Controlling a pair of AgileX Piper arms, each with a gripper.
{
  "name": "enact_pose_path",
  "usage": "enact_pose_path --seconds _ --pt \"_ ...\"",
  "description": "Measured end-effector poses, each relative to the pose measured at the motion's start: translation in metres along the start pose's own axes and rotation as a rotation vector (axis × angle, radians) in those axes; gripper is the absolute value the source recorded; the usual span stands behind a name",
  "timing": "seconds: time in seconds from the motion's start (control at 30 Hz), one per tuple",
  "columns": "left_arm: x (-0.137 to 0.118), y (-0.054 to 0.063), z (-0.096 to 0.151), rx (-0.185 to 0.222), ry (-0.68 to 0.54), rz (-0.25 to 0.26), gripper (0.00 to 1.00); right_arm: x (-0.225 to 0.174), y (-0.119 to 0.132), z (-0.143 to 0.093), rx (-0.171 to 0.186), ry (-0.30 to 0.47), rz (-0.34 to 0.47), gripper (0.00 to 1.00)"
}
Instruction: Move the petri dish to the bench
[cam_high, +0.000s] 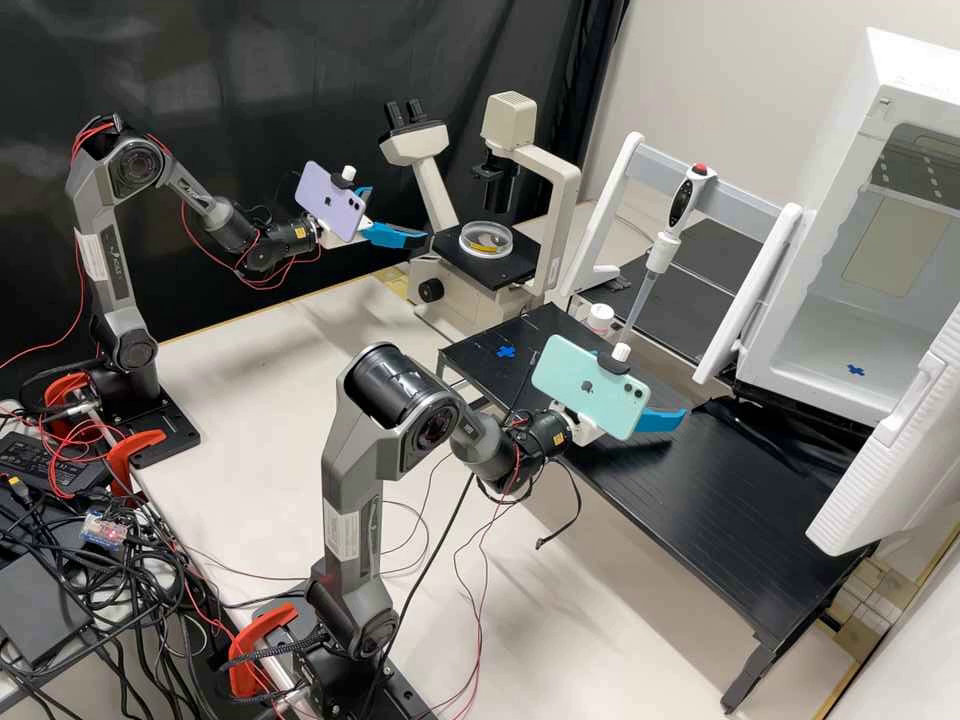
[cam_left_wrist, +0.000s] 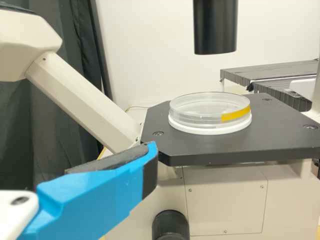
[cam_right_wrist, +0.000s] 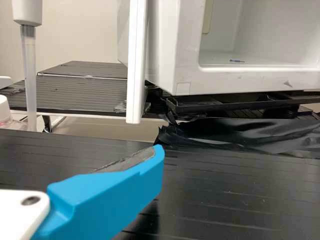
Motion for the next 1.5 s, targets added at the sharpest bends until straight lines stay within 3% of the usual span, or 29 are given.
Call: enact_pose_path --seconds 0.5,0.67,0.87,1.0,1.23,1.5 --pt "0.0 0.0 0.0 0.0 0.0 0.0 1.0 -0.014 -0.007 -0.006 0.005 0.018 -0.02 1.0" --pt "0.0 0.0 0.0 0.0 0.0 0.0 1.0 -0.035 -0.022 -0.035 -0.004 0.128 -0.038 1.0" --pt "0.0 0.0 0.0 0.0 0.0 0.0 1.0 -0.057 -0.052 -0.08 -0.09 0.289 -0.092 1.0" --pt "0.0 0.0 0.0 0.0 0.0 0.0 1.0 -0.067 -0.071 -0.103 -0.132 0.346 -0.126 1.0" --pt "0.0 0.0 0.0 0.0 0.0 0.0 1.0 -0.069 -0.093 -0.157 -0.169 0.459 -0.132 1.0" --pt "0.0 0.0 0.0 0.0 0.0 0.0 1.0 -0.055 -0.114 -0.207 -0.172 0.501 -0.163 1.0"
